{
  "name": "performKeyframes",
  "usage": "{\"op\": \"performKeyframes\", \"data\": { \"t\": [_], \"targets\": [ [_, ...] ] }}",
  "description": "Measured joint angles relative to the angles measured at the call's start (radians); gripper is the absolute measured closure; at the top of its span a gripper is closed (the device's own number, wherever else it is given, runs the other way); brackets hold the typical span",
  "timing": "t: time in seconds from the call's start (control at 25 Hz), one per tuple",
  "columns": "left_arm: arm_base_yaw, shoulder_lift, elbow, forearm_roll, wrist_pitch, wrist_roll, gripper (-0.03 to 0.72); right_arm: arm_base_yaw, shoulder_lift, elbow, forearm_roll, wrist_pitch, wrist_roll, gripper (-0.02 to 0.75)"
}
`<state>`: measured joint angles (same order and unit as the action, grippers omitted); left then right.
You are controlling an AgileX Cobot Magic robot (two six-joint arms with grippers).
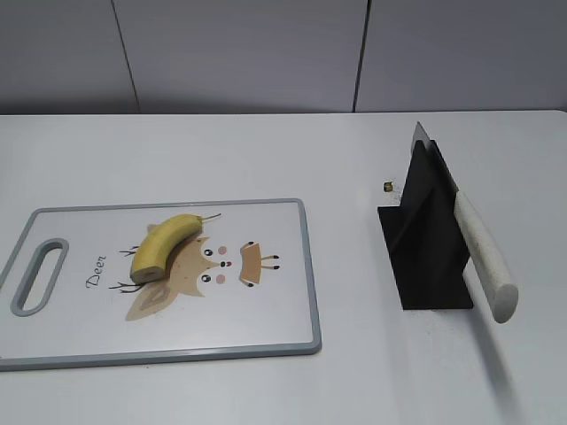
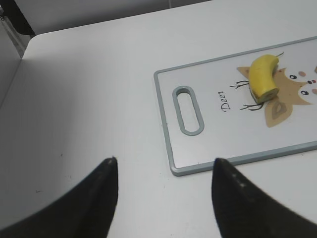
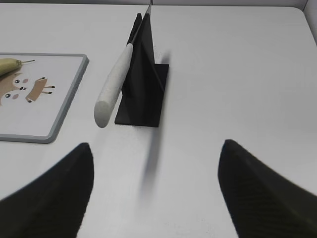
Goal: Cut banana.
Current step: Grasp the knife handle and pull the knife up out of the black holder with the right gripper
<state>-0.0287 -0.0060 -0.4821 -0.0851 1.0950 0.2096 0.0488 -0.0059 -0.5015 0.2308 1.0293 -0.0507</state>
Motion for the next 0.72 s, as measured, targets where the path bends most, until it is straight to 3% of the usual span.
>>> {"op": "performKeyframes", "data": {
  "t": [0.32,0.72],
  "targets": [
    [0.0,0.0,0.0,0.001,0.0,0.0,0.111,0.0,0.016,0.0,0.002,-0.004,0.0,0.146],
    [0.0,0.0,0.0,0.001,0.0,0.0,0.115,0.0,0.241,-0.071,-0.003,0.087,0.0,0.147]
  ]
}}
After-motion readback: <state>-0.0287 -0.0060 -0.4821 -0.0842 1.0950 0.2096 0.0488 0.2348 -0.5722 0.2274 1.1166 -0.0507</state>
